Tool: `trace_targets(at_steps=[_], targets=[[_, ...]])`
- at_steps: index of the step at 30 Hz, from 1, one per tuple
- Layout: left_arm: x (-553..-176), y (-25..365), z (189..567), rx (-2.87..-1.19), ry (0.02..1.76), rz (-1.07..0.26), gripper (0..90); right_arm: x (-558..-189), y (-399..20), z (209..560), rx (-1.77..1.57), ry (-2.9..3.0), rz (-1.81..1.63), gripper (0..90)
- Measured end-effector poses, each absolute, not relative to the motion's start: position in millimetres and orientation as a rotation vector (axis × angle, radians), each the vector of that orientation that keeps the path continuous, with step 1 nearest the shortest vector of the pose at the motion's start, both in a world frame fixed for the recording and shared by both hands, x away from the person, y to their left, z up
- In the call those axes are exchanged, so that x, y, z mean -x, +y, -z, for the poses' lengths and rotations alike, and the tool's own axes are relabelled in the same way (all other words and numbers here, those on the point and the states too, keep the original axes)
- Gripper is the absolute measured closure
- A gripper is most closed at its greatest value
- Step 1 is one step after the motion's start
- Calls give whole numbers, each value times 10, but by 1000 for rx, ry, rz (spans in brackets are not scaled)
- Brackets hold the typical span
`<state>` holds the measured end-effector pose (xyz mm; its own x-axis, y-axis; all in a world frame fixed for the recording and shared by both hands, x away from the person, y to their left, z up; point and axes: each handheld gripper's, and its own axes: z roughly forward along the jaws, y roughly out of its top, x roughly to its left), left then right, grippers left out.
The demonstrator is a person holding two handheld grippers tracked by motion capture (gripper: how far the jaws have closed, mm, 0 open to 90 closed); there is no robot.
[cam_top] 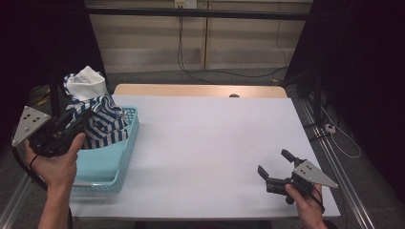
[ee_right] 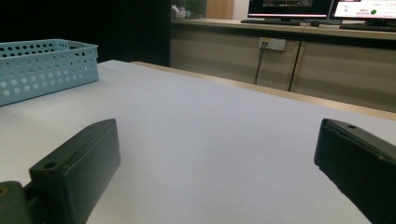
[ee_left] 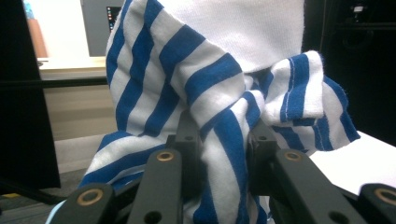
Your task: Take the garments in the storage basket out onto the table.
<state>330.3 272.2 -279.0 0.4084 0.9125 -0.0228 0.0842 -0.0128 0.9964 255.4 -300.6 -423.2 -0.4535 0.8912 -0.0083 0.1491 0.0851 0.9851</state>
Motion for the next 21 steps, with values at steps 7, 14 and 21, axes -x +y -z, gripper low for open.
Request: trace_targets(at_steps=[7, 14, 21], targets=[[-3349, 2596, 2708, -1441, 923, -827, 722, -2553, -3003, 4233, -1037, 1703, -1425, 0], [-3473, 2414, 2723, -1439, 896, -788, 721, -2551, -3003, 4234, -1038, 1703, -1427, 0], [-3528, 2240, 2672, -1475, 830, -782, 722, -2543, -3016, 4236, -1043, 1699, -1425, 0]])
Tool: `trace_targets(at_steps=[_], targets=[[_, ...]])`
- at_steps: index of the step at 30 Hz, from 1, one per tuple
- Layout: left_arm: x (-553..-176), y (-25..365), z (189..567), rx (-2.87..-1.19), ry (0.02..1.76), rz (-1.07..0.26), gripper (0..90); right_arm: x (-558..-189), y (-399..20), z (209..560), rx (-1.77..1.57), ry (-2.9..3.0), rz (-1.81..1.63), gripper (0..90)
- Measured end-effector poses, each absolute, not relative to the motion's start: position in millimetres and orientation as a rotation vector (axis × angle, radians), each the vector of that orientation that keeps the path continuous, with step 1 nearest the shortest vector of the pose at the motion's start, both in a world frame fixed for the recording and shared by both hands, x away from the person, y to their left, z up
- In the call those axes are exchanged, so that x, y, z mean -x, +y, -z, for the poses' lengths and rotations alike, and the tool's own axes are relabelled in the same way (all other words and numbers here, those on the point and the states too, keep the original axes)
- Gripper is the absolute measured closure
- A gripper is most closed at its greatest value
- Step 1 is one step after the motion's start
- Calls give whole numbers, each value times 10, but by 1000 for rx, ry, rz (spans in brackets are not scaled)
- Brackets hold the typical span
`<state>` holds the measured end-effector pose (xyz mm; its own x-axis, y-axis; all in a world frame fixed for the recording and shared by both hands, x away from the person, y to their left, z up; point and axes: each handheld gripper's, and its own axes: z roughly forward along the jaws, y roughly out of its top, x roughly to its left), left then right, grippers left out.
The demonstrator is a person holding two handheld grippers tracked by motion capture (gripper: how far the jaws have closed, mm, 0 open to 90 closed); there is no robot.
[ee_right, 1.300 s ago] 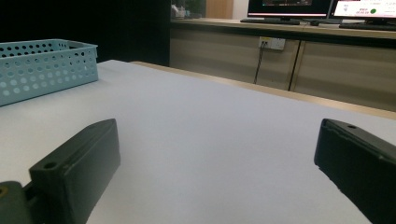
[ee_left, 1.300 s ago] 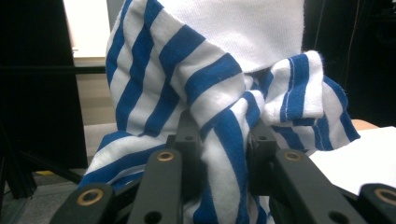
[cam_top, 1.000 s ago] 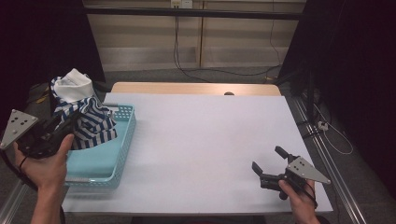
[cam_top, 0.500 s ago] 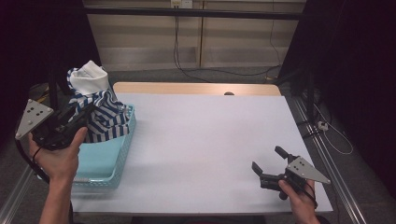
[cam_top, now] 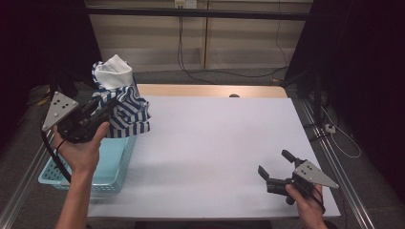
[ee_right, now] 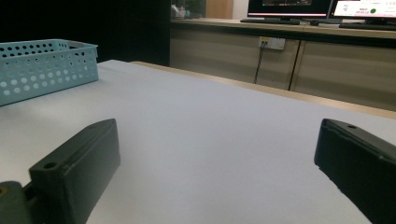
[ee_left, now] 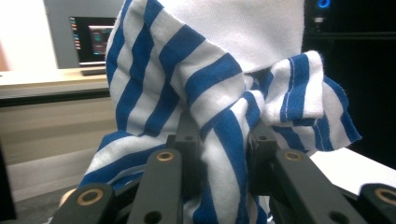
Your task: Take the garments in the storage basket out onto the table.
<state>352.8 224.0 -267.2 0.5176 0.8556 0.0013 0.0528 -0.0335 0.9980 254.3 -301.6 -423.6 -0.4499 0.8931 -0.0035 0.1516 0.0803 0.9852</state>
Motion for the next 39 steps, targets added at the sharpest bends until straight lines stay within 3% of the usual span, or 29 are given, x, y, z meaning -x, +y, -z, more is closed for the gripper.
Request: trace_targets(at_steps=[11, 15, 39], targets=[[-3641, 1952, 2654, -1430, 798, -712, 721, -2541, -3007, 4238, -1046, 1704, -1423, 0], [-3662, 1901, 2640, -1532, 743, -725, 721, -2535, -3012, 4237, -1048, 1703, -1422, 0], [-3943, 1301, 2832, -1554, 715, -559, 719, -2529, -3015, 4239, -1047, 1706, -1423, 0]])
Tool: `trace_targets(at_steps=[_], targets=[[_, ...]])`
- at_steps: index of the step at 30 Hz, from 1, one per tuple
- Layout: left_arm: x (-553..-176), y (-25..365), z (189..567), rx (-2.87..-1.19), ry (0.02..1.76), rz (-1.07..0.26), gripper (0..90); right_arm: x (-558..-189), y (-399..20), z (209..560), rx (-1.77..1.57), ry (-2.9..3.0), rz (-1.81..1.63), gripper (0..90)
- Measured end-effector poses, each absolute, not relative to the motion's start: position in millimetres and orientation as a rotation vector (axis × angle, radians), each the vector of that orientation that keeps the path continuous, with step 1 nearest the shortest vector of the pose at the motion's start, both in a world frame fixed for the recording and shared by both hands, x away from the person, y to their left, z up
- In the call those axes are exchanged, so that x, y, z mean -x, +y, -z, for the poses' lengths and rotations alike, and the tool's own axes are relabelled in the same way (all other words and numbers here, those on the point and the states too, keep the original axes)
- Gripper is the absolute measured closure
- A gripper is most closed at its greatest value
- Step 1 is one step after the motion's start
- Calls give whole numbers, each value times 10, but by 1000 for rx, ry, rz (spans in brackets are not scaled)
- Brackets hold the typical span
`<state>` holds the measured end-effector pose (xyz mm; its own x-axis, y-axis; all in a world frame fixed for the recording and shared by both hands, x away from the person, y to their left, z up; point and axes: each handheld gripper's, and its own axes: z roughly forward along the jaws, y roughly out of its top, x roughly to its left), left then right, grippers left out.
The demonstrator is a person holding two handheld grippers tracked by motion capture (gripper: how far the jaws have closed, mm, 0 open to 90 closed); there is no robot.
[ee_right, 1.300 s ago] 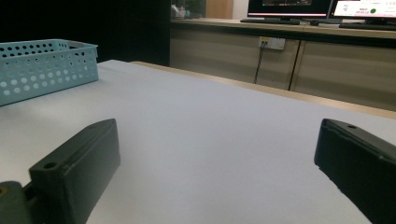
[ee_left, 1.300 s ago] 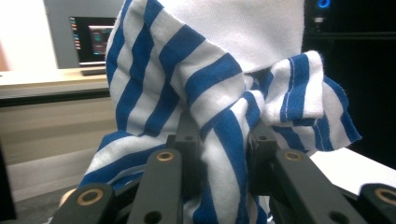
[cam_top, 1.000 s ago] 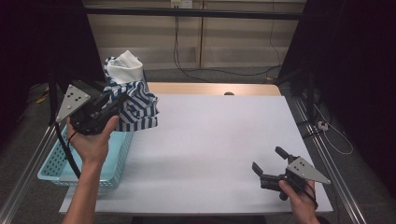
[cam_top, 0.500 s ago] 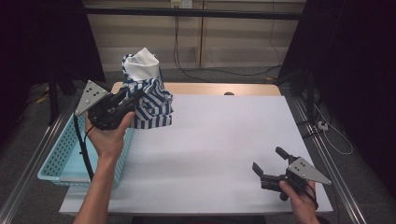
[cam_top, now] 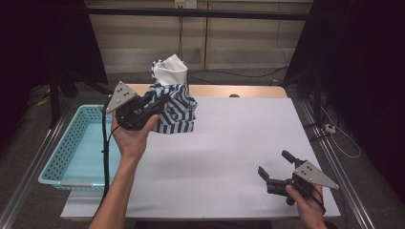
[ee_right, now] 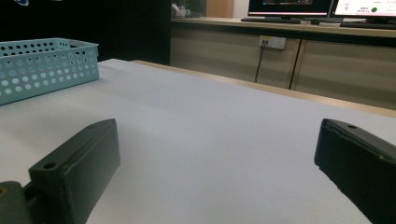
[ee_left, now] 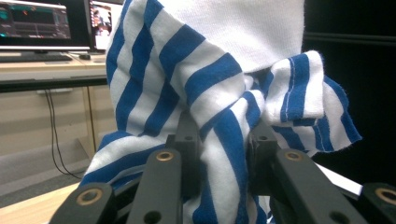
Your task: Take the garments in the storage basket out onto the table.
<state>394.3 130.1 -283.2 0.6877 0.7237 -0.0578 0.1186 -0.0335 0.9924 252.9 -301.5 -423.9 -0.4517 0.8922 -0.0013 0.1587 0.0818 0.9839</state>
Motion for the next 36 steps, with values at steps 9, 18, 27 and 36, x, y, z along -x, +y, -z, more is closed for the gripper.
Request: trace_targets(at_steps=[9, 18, 27, 36], targets=[[-4013, 1083, 2882, -1574, 709, -497, 718, -2530, -3014, 4240, -1044, 1712, -1420, 0], [-4050, 853, 2953, -1596, 720, -421, 718, -2528, -3019, 4241, -1045, 1711, -1421, 0], [-4121, 607, 3177, -1711, 743, -335, 713, -2529, -3017, 4244, -1040, 1714, -1421, 0], [-4216, 451, 3402, -1813, 745, -279, 710, -2522, -3020, 4242, -1045, 1716, -1431, 0]])
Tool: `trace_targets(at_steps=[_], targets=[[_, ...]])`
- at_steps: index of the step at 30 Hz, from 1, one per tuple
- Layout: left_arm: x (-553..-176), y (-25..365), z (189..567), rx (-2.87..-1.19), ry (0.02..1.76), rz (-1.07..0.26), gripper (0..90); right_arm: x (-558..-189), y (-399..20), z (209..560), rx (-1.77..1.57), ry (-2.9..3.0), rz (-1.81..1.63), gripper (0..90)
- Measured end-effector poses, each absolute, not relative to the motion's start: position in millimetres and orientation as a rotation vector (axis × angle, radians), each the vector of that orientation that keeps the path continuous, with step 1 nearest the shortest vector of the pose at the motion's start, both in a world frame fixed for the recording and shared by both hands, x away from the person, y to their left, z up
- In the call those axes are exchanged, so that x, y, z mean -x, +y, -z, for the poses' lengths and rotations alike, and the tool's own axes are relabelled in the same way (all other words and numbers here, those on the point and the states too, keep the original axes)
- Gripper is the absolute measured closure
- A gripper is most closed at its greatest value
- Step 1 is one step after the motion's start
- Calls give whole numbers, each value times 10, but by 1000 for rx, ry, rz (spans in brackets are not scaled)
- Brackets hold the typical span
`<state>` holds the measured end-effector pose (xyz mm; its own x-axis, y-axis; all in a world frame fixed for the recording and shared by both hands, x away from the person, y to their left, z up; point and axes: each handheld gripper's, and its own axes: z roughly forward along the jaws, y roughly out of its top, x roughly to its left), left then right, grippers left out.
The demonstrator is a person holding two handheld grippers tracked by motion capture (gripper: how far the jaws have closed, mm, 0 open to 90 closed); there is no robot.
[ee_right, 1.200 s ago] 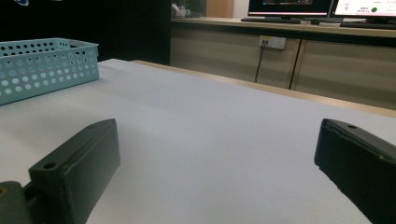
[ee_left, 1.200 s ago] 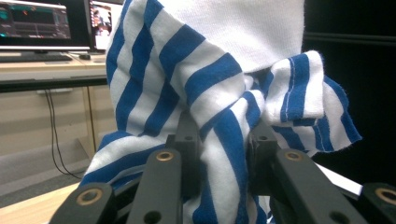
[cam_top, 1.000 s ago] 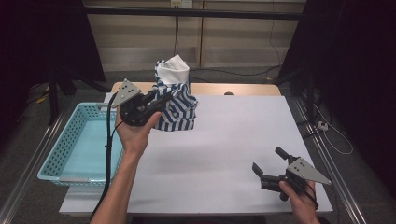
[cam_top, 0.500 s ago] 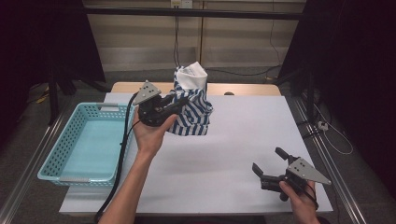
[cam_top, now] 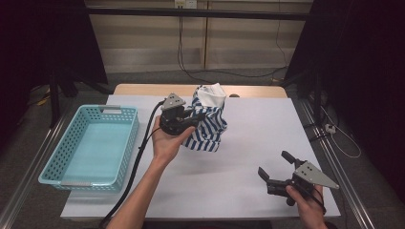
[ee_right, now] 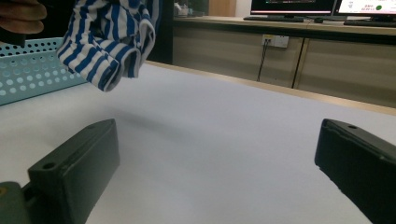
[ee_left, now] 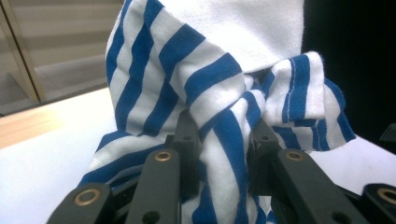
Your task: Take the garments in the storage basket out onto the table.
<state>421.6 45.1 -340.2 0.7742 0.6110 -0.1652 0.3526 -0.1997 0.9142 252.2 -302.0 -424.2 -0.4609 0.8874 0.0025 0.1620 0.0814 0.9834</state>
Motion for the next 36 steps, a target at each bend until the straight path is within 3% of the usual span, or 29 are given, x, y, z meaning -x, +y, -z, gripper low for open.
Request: trace_targets(at_steps=[19, 36], targets=[[-4309, 126, 4003, -2030, 796, -184, 705, -2507, -3020, 4245, -1035, 1731, -1433, 0], [-4339, 16, 4323, -2169, 808, -148, 656, -2516, -3017, 4249, -1032, 1731, -1429, 0]])
